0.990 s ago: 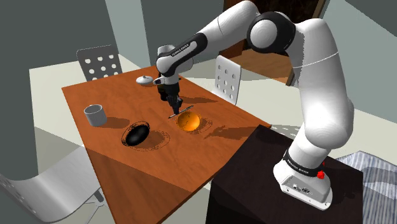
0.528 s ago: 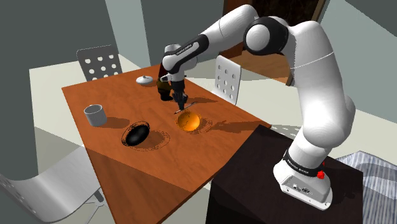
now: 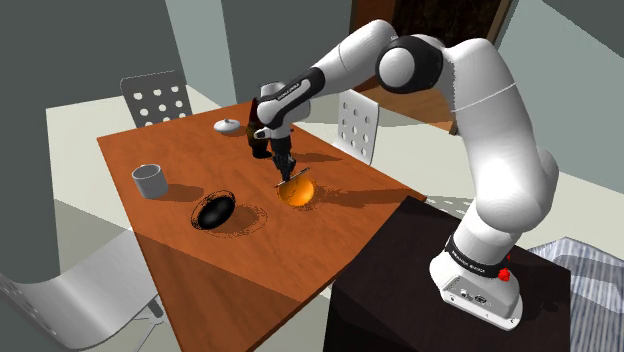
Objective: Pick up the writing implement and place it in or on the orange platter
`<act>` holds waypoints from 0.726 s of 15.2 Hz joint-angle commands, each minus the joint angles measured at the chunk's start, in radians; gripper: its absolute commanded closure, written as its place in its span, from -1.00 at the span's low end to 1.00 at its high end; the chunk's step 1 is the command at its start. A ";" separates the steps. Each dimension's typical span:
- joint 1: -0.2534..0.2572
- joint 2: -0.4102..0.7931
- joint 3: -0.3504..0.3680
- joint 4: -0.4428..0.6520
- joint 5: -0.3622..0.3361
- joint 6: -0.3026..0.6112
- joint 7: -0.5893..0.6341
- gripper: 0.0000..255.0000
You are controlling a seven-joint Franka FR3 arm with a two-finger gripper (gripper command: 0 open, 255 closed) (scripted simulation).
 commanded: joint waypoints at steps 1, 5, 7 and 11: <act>0.002 0.018 0.000 0.002 -0.001 0.017 0.000 1.00; 0.004 0.061 -0.002 0.008 -0.003 0.054 -0.002 1.00; 0.004 0.061 -0.002 0.008 -0.003 0.054 -0.002 1.00; 0.004 0.061 -0.002 0.008 -0.003 0.054 -0.002 1.00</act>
